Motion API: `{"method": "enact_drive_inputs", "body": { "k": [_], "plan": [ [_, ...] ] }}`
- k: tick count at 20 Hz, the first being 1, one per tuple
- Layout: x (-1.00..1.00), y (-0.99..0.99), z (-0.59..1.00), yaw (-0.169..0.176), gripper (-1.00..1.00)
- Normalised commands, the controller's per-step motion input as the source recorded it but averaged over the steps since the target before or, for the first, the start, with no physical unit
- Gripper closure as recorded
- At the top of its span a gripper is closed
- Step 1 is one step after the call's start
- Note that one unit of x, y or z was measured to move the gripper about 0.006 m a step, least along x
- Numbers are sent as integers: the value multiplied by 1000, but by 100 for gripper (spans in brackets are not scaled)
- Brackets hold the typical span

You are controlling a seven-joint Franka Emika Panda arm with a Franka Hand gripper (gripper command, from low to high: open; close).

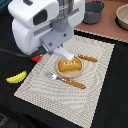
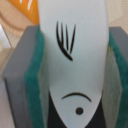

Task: Interact with the objects in diverse but meaningful ways.

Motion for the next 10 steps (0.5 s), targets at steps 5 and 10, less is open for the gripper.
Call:
{"method": "enact_drive_inputs", "body": {
  "k": [5,10],
  "plan": [
    [-689,776,-289,0,100],
    [-759,733,-445,2,100]
  ]
}}
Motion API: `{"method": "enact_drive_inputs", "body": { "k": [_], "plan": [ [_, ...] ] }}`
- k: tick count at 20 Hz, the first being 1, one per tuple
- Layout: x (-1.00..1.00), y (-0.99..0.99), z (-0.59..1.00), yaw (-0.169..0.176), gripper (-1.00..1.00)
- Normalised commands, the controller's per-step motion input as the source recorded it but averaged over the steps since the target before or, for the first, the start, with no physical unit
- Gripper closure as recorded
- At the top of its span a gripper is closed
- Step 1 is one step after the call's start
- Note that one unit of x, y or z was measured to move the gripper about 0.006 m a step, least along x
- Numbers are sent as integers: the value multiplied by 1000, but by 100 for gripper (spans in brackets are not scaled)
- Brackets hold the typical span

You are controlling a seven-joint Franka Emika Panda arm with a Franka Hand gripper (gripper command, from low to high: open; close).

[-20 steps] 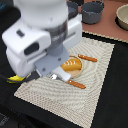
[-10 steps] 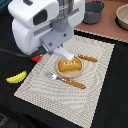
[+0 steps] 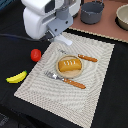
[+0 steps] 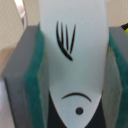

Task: Interact with the objects in diverse but meaningful ways.

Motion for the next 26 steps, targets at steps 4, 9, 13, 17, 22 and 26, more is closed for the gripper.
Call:
{"method": "enact_drive_inputs", "body": {
  "k": [4,9,13,17,22,26],
  "plan": [
    [-809,671,-530,16,100],
    [-862,611,-569,28,100],
    [-946,511,-545,28,100],
    [-953,484,-485,33,100],
    [-733,390,-407,33,100],
    [-450,276,-432,24,100]
  ]
}}
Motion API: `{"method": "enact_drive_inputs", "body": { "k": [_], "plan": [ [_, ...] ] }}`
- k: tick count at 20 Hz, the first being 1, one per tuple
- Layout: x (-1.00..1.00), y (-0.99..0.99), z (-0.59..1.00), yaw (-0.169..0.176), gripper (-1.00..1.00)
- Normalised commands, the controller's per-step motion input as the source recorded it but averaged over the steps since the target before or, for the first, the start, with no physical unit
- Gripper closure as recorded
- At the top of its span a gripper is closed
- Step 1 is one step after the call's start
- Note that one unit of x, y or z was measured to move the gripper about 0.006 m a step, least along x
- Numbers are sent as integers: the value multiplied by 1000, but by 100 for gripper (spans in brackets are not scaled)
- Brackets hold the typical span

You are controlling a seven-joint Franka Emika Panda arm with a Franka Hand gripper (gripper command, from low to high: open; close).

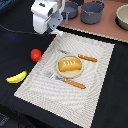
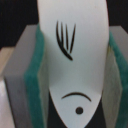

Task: Interact with the objects in diverse but meaningful ways.

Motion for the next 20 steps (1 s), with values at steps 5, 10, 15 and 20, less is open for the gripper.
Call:
{"method": "enact_drive_inputs", "body": {
  "k": [5,10,15,20],
  "plan": [
    [-341,203,-468,21,100],
    [-85,181,-331,8,100],
    [-51,207,-265,0,100],
    [-125,181,-200,0,-100]
  ]
}}
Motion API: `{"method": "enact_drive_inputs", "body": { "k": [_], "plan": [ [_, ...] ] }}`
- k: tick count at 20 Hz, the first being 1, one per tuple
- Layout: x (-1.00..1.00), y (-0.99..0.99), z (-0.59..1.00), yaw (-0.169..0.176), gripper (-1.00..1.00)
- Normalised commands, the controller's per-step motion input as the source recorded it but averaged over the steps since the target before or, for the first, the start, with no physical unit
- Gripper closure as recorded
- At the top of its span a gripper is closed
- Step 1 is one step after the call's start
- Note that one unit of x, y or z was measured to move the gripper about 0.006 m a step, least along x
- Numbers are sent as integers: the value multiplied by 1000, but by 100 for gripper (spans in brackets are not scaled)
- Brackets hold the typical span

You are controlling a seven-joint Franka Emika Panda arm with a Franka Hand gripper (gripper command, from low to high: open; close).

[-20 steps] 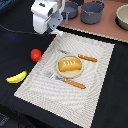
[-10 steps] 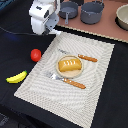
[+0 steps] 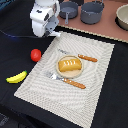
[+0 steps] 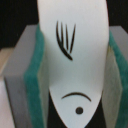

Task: Interact with the objects in diverse but meaningful ways.

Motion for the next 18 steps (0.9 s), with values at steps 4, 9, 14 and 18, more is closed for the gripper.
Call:
{"method": "enact_drive_inputs", "body": {
  "k": [4,9,14,18],
  "plan": [
    [-141,156,-65,4,-100],
    [-90,193,145,31,-100],
    [-220,-22,349,4,-100],
    [-43,-724,574,-2,-100]
  ]
}}
